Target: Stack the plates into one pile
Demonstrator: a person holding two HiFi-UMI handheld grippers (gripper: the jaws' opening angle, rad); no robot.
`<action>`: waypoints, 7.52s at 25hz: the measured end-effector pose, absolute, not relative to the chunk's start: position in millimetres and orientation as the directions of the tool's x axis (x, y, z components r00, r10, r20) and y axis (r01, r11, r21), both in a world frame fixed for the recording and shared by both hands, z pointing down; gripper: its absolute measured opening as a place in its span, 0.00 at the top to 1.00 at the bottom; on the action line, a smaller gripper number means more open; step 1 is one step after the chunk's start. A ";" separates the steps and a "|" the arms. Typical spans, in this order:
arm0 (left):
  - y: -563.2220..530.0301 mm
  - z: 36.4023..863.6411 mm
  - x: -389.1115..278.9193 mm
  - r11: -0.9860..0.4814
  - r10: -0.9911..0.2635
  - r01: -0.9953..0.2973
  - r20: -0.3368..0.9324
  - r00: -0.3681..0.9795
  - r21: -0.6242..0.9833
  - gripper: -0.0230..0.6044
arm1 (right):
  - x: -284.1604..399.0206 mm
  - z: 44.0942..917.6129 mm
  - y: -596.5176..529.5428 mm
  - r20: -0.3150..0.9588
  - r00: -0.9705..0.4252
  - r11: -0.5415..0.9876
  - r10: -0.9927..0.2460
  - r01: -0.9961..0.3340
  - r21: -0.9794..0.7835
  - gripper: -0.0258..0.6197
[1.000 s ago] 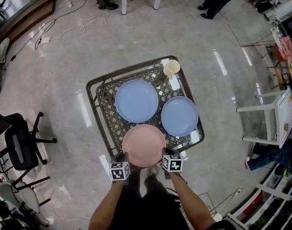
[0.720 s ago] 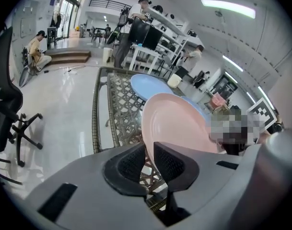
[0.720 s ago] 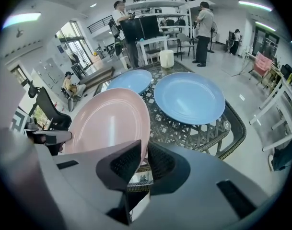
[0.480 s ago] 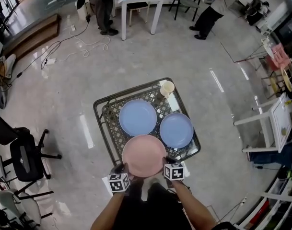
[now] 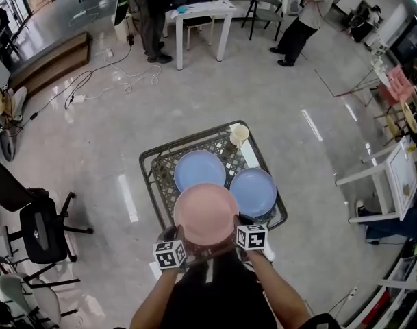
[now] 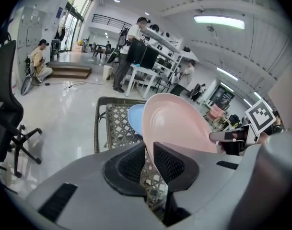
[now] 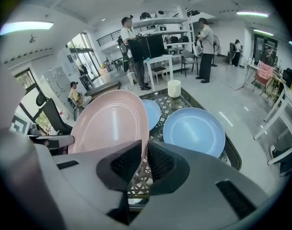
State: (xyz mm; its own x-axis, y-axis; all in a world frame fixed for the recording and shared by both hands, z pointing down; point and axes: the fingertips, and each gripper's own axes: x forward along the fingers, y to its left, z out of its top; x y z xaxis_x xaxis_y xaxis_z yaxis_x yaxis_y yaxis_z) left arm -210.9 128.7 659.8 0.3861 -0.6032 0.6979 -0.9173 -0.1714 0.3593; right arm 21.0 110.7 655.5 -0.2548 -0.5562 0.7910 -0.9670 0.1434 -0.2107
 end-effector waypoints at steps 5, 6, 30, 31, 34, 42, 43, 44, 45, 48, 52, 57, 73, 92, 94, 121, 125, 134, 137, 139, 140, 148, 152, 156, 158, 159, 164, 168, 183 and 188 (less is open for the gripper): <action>114.4 660.6 -209.5 -0.154 -0.615 -0.923 0.697 0.369 0.353 0.86 | 22.5 655.8 94.5 0.784 -0.266 0.157 -0.561 -0.964 -0.215 0.90; 111.1 660.4 -209.3 -0.151 -0.616 -0.924 0.698 0.366 0.351 0.86 | 22.6 655.7 90.5 0.784 -0.270 0.160 -0.559 -0.963 -0.218 0.90; 7.4 704.4 -196.8 -0.028 -0.577 -0.943 0.765 0.285 0.330 0.87 | 33.1 696.2 -30.6 0.827 -0.334 0.236 -0.453 -0.939 -0.250 0.90; 2.8 707.0 -197.0 -0.024 -0.574 -0.944 0.769 0.281 0.328 0.87 | 32.9 699.1 -35.5 0.829 -0.334 0.236 -0.448 -0.939 -0.251 0.90; -8.5 717.7 -198.2 -0.009 -0.565 -0.947 0.780 0.269 0.321 0.87 | 31.5 710.6 -47.8 0.835 -0.339 0.240 -0.433 -0.937 -0.255 0.90; -38.2 746.2 -200.4 0.050 -0.538 -0.950 0.810 0.234 0.308 0.88 | 29.9 737.0 -78.0 0.854 -0.350 0.244 -0.385 -0.931 -0.272 0.90; -41.0 750.2 -201.2 0.061 -0.535 -0.951 0.814 0.226 0.304 0.88 | 29.1 741.2 -81.6 0.856 -0.350 0.243 -0.380 -0.931 -0.273 0.90; -43.2 754.1 -202.0 0.071 -0.531 -0.951 0.819 0.219 0.301 0.88 | 28.3 745.4 -84.7 0.858 -0.351 0.241 -0.375 -0.931 -0.275 0.90; -44.9 757.8 -202.9 0.080 -0.527 -0.951 0.823 0.213 0.298 0.88 | 27.5 749.5 -87.3 0.860 -0.352 0.240 -0.369 -0.930 -0.278 0.90; -50.1 768.5 -204.4 0.101 -0.515 -0.950 0.833 0.204 0.295 0.88 | 26.3 761.4 -93.2 0.867 -0.354 0.237 -0.350 -0.929 -0.283 0.90; -54.8 778.3 -204.5 0.124 -0.497 -0.949 0.846 0.194 0.291 0.88 | 26.6 774.5 -98.9 0.876 -0.353 0.236 -0.328 -0.929 -0.286 0.90; -58.6 788.9 -203.6 0.137 -0.477 -0.948 0.858 0.191 0.287 0.88 | 27.2 786.5 -103.7 0.885 -0.350 0.231 -0.308 -0.930 -0.287 0.90; -62.1 803.8 -205.6 0.151 -0.465 -0.944 0.864 0.193 0.292 0.88 | 23.8 802.9 -110.0 0.899 -0.317 0.265 -0.303 -0.934 -0.240 0.90; -54.3 781.1 -206.0 0.139 -0.506 -0.941 0.839 0.200 0.308 0.81 | 28.4 782.0 -101.9 0.881 -0.285 0.246 -0.378 -0.948 -0.201 0.79; -51.6 773.4 -207.1 0.134 -0.521 -0.941 0.830 0.200 0.311 0.81 | 26.4 773.1 -98.5 0.867 -0.292 0.251 -0.403 -0.947 -0.202 0.79; 74.8 633.9 -172.9 -0.227 -0.670 -0.896 0.606 0.429 0.383 0.94 | -14.6 620.9 96.0 0.633 -0.308 0.210 -0.711 -0.951 -0.226 0.95; 93.1 623.9 -159.7 -0.272 -0.665 -0.881 0.586 0.463 0.388 0.94 | -10.0 609.9 125.3 0.614 -0.302 0.209 -0.729 -0.953 -0.221 0.95; 115.1 602.9 -125.9 -0.335 -0.651 -0.853 0.557 0.516 0.400 0.94 | 17.2 585.2 143.4 0.579 -0.264 0.164 -0.772 -0.962 -0.220 0.95; 118.0 603.6 -113.1 -0.354 -0.639 -0.845 0.556 0.532 0.401 0.94 | 23.8 580.3 139.9 0.562 -0.262 0.159 -0.784 -0.961 -0.226 0.95; 118.7 605.2 -101.7 -0.360 -0.632 -0.842 0.559 0.537 0.402 0.94 | 32.9 577.7 137.4 0.553 -0.262 0.158 -0.791 -0.961 -0.228 0.95; 118.5 605.7 -95.6 -0.360 -0.629 -0.842 0.561 0.538 0.402 0.94 | 38.9 577.0 136.2 0.550 -0.261 0.158 -0.793 -0.961 -0.228 0.95; 96.6 610.7 -44.4 -0.322 -0.645 -0.859 0.572 0.506 0.398 0.94 | 99.8 584.9 108.9 0.562 -0.285 0.183 -0.777 -0.955 -0.231 0.95; 85.7 620.3 -23.9 -0.274 -0.655 -0.877 0.591 0.471 0.396 0.94 | 127.3 594.4 89.4 0.578 -0.311 0.212 -0.754 -0.949 -0.233 0.95; 71.6 635.1 -1.7 -0.229 -0.657 -0.891 0.613 0.438 0.392 0.94 | 157.0 606.5 66.3 0.596 -0.327 0.236 -0.733 -0.945 -0.227 0.95; 67.2 642.9 11.3 -0.213 -0.653 -0.897 0.627 0.425 0.387 0.94 | 173.6 614.9 57.2 0.609 -0.333 0.243 -0.720 -0.943 -0.228 0.95; 64.9 646.5 16.8 -0.206 -0.650 -0.900 0.634 0.419 0.384 0.94 | 181.0 619.6 52.8 0.615 -0.336 0.245 -0.714 -0.942 -0.230 0.95; 47.4 666.8 30.6 -0.150 -0.649 -0.918 0.664 0.371 0.367 0.94 | 206.6 649.1 30.2 0.657 -0.353 0.257 -0.666 -0.935 -0.243 0.94; 41.3 687.1 37.6 -0.095 -0.652 -0.924 0.678 0.339 0.371 0.94 | 223.5 675.6 22.9 0.695 -0.367 0.278 -0.618 -0.929 -0.244 0.94; 29.9 769.6 56.5 -0.015 -0.534 -0.927 0.781 0.324 0.374 0.73 | 268.3 762.3 -2.8 0.817 -0.323 0.257 -0.478 -0.941 -0.221 0.77; 34.7 794.9 53.8 0.028 -0.494 -0.932 0.816 0.301 0.361 0.71 | 280.9 787.5 2.0 0.858 -0.302 0.249 -0.415 -0.945 -0.213 0.76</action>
